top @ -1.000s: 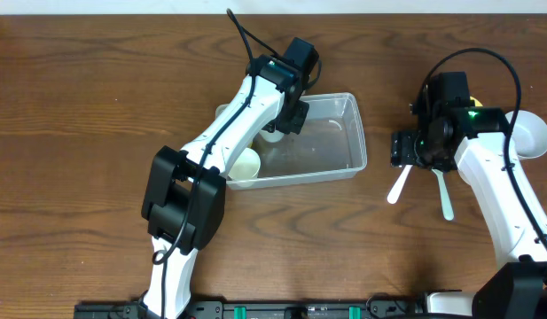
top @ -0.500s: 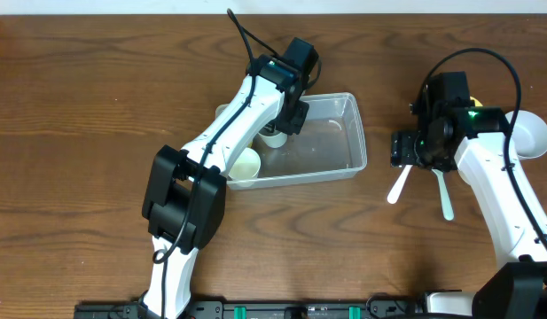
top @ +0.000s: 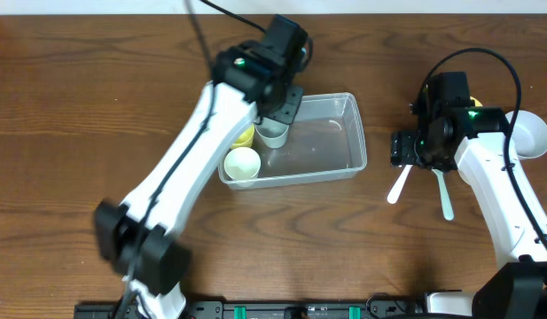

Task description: Pack container

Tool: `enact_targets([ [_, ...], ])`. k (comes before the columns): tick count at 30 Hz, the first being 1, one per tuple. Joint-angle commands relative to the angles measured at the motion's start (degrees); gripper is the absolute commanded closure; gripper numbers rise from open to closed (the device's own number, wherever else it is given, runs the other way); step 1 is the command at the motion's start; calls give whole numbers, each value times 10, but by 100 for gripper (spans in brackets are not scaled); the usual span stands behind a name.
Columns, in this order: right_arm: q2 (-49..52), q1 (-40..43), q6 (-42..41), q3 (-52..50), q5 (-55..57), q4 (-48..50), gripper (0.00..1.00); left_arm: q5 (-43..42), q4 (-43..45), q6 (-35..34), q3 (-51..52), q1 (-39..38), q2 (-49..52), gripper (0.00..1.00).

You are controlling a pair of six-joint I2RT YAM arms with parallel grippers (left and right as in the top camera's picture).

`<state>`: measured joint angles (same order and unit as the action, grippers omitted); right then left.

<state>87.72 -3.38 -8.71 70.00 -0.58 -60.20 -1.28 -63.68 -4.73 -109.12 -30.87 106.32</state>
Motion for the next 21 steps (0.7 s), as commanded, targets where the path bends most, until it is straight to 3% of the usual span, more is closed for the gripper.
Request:
enact_targets([
  [1, 0, 4, 2, 9, 3, 0, 22, 14, -36, -13, -11, 9, -47, 59],
  [5, 0, 4, 6, 9, 3, 0, 22, 58, -85, -82, -11, 55, -65, 71],
  [8, 0, 4, 6, 9, 3, 0, 22, 30, -89, -81, 3, 100, -55, 94],
  [14, 0, 4, 7, 9, 3, -6, 22, 29, -101, -127, 49, 164, -17, 94],
  [21, 0, 4, 15, 9, 4, -6, 22, 8, -200, -136, 59, 177, -26, 94],
])
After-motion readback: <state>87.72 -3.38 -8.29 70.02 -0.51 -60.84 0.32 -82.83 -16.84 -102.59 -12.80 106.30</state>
